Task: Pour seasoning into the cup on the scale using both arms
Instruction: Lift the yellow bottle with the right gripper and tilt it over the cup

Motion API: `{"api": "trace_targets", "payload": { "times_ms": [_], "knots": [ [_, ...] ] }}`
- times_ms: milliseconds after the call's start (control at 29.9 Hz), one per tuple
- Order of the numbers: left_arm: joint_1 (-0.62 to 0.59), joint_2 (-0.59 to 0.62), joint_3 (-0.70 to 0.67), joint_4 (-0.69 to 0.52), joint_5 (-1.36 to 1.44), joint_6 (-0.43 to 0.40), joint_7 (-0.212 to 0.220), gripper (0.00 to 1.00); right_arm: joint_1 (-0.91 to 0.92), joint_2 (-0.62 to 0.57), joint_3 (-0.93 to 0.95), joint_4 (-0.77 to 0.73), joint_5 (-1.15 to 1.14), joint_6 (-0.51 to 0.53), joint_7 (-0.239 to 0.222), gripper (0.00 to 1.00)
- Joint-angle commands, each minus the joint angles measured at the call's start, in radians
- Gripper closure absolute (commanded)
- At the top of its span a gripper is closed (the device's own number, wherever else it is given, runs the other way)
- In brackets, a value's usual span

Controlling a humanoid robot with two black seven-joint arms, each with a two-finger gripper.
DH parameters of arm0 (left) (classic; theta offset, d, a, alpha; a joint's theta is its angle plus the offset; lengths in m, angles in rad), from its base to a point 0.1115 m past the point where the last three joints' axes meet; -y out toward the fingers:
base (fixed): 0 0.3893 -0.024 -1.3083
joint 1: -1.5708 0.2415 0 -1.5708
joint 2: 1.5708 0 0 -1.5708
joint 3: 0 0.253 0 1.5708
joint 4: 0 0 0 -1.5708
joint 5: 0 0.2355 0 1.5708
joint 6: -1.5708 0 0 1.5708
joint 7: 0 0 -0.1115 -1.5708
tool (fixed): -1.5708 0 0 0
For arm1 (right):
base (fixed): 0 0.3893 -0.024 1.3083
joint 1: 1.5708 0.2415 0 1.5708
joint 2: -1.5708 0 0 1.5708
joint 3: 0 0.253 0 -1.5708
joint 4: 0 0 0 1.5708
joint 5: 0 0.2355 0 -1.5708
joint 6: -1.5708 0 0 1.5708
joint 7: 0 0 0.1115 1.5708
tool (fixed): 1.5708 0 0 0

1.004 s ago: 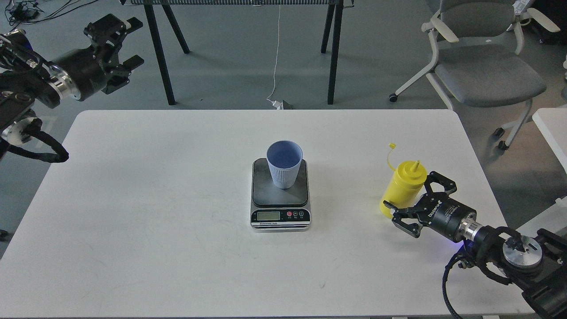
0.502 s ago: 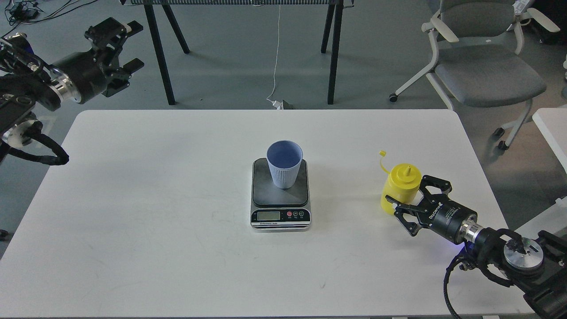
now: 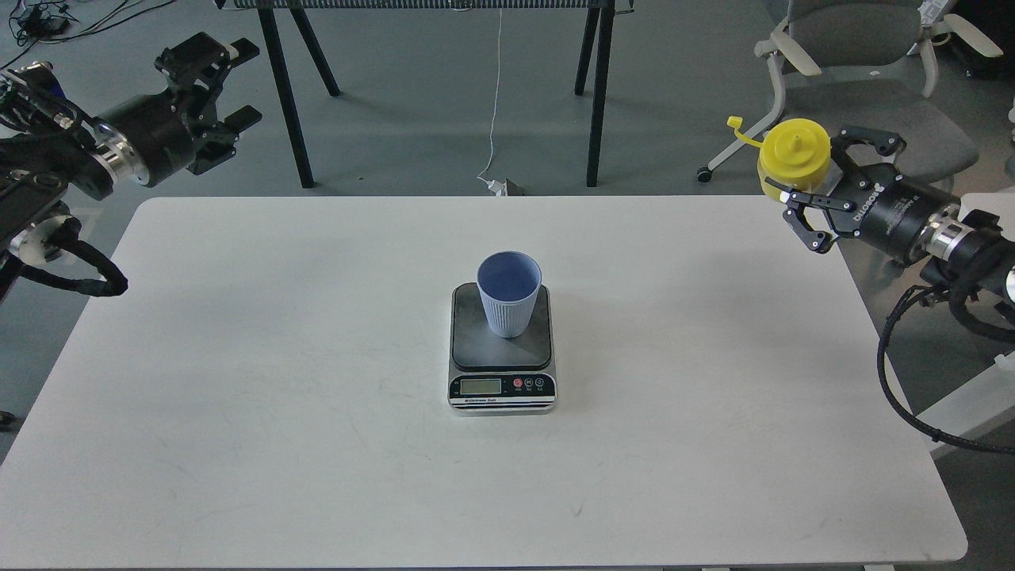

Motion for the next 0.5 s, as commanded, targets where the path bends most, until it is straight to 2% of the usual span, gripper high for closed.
{"api": "trace_targets", "payload": {
  "times_ms": [0,234,468],
  "knots": [
    [0.000,-0.001,-0.003,0.000,-0.002,0.000,0.000,0.01,0.103,0.013,-0.004,-0.008,-0.184,0.000,0.000,0.79],
    [0.000,-0.001,-0.032,-0.002,-0.003,0.000,0.000,0.01,0.298,0.102,-0.134,-0.075,-0.395,0.000,0.013,0.80],
    [0.000,0.000,-0.043,-0.002,-0.003,0.000,0.000,0.01,0.391,0.213,-0.140,-0.115,-0.667,0.000,0.016,0.80]
  ]
}}
